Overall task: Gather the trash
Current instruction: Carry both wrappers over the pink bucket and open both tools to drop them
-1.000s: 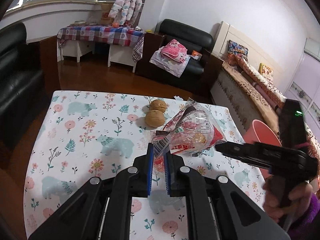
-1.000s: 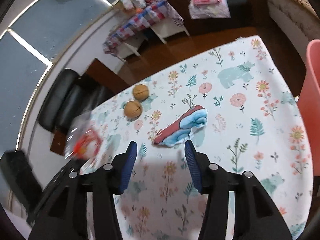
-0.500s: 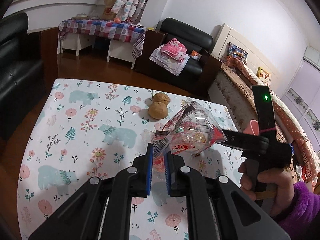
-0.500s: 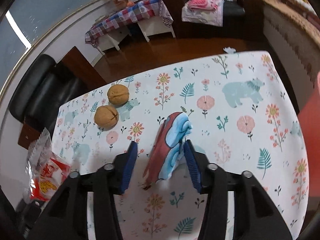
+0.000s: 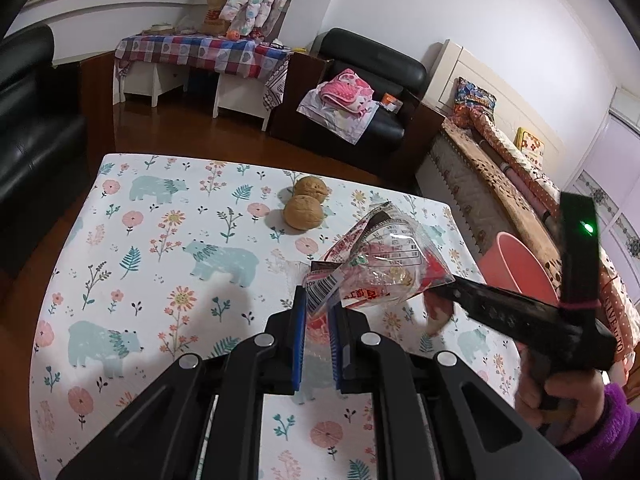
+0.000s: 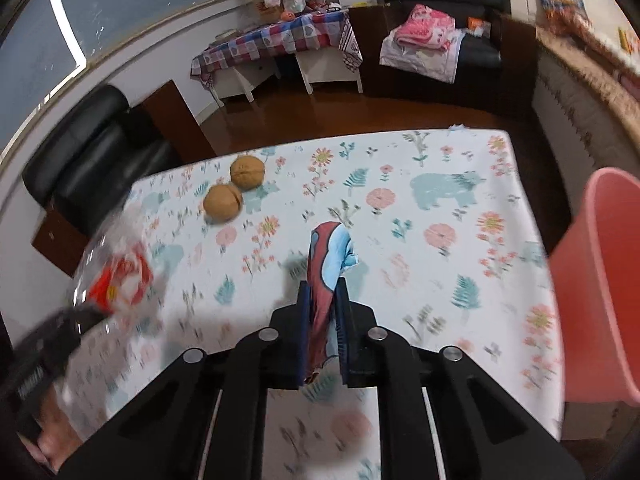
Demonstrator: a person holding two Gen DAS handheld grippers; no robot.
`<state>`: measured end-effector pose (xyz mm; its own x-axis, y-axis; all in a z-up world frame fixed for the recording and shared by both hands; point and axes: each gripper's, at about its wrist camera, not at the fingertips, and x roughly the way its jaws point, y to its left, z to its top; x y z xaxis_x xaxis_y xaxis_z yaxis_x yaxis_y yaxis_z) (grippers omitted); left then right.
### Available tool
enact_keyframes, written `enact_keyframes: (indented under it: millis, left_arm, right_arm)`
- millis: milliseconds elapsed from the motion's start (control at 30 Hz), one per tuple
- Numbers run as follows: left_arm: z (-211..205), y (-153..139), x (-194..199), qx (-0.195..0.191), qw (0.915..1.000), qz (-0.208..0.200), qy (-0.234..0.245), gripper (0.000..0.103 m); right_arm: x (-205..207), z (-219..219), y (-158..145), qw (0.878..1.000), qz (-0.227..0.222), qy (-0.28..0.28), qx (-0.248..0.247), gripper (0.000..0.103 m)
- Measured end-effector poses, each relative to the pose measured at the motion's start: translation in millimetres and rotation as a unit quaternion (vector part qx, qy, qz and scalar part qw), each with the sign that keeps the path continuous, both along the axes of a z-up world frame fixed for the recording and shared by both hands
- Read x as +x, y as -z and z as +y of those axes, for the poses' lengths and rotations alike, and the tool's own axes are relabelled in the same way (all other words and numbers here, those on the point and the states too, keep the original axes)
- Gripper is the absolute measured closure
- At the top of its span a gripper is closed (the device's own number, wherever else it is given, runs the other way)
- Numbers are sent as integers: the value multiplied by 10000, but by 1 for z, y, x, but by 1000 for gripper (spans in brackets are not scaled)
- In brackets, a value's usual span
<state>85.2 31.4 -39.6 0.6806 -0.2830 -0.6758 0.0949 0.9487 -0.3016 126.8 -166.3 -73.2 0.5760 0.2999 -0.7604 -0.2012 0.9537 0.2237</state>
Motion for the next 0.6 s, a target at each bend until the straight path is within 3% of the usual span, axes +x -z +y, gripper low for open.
enact_keyframes:
  millis: [267, 600]
  left_arm:
    - [-22, 0, -5, 118, 9997, 155, 130, 93]
    - [-45, 1, -9, 363, 9986, 332, 187, 93]
  right_arm:
    - [-45, -11, 1, 9990, -23, -96, -445, 91]
    - [-75, -28, 11, 9989, 104, -227, -409, 91]
